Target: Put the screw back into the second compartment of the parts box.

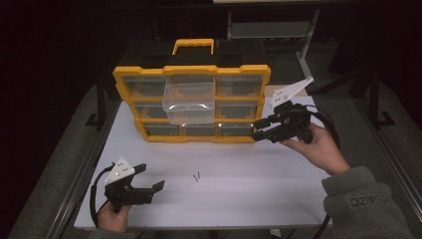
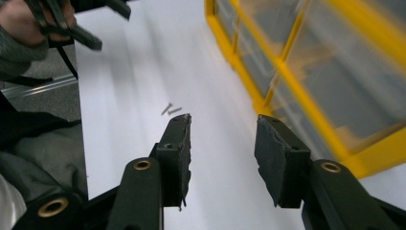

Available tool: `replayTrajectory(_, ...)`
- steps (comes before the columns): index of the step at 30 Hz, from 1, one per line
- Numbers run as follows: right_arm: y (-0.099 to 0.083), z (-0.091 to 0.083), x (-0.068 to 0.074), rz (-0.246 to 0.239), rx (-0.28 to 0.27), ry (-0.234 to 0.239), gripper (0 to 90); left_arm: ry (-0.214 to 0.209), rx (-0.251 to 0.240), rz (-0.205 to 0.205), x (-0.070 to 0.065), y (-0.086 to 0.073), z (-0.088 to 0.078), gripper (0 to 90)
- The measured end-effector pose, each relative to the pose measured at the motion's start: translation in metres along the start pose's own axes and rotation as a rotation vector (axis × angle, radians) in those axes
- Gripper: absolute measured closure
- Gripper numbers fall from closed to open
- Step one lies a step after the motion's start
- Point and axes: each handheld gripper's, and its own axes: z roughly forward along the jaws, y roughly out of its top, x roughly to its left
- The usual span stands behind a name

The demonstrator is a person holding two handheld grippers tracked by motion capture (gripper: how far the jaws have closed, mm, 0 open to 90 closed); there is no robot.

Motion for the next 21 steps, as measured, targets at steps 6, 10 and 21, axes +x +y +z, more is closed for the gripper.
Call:
replayTrajectory(6, -0.021, 0.033, 0.005, 0.009, 0.014, 0.014, 53.9, 0.000, -0.002, -0.003, 0.000, 0.000, 0.000, 13.9)
replayTrajectory(10, -0.028, 0.054, 0.009, -0.003, 0.014, 0.026, 53.9, -0.001, -0.002, -0.001, 0.000, 0.000, 0.000, 14.0)
replayTrajectory(21, -0.040, 0.117, 0.024, -0.004, 0.076, 0.068, 54.2, -0.001, -0.003, 0.006, 0.000, 0.000, 0.000, 14.0)
